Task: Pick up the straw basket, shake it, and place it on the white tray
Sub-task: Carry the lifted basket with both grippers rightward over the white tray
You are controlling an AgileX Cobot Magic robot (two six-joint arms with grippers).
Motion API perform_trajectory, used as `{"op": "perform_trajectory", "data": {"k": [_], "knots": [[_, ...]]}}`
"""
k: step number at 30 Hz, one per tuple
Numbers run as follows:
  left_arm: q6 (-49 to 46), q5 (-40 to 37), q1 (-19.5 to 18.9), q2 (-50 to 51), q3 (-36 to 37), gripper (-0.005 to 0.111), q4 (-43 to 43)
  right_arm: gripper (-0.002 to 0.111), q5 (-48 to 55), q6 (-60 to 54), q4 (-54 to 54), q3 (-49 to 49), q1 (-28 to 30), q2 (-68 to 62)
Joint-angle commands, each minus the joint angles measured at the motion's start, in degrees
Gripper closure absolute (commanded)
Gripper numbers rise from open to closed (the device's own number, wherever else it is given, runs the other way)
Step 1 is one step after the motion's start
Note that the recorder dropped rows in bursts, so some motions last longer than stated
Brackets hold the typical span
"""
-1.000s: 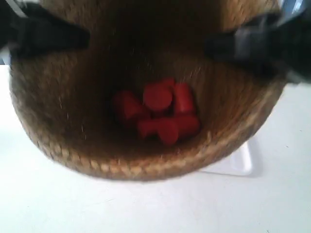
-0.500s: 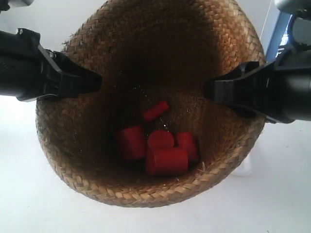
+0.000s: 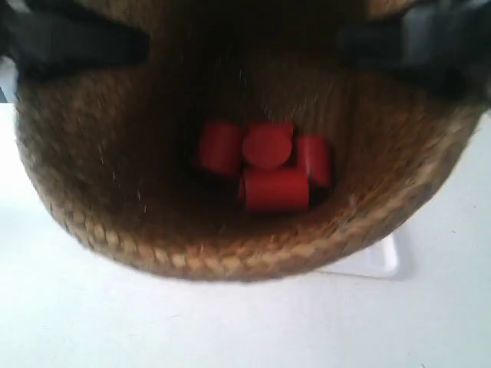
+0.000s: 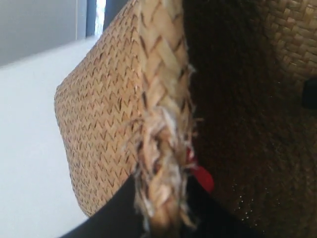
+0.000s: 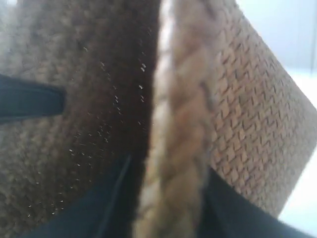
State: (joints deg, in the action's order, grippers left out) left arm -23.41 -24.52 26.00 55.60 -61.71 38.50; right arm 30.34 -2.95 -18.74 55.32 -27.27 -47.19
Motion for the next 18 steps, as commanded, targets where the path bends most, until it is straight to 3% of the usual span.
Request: {"op": "perform_trajectory", "data": {"k": [1,5,10,18], "knots": [[8.2,2.9,-0.1,0.2,3.8,0.107,-5.9,0.108,-4.8,9.5,7.6,-5.0,-0.1,-0.7],[9.3,1.4,-0.6,3.2,5.1,0.107,-8.2,0.108,-3.2,11.8,7.7,-6.4,-0.3,-4.8],[13.8,7.2,-0.7,3.2,5.1,0.107,-12.9,0.108,-2.9,11.6,8.3,-6.7,-0.3,-4.9],[15.7,6.1,-0.7,3.8,5.1,0.107,-17.5,0.108,-2.5,10.7,9.1,-6.7,-0.3,-6.0]]}}
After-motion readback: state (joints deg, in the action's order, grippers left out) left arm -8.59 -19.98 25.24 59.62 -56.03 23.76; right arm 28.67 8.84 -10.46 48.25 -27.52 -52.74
